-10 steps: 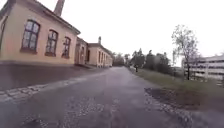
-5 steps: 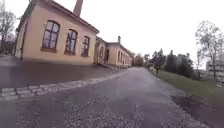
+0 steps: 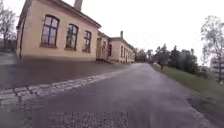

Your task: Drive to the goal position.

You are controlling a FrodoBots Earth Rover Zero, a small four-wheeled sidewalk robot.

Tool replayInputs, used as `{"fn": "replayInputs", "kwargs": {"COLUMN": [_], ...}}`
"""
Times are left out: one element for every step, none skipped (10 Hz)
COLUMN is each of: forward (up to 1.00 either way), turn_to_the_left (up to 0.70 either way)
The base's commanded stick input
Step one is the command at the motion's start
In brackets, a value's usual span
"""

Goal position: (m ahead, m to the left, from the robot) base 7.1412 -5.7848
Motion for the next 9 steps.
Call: {"fn": "replayInputs", "kwargs": {"forward": [1.0,1.0,1.0,1.0,1.0,1.0,1.0,1.0,1.0], "turn_to_the_left": [0.0,0.0,-0.02,-0.4,-0.4,-0.4,-0.4,-0.4,-0.4]}}
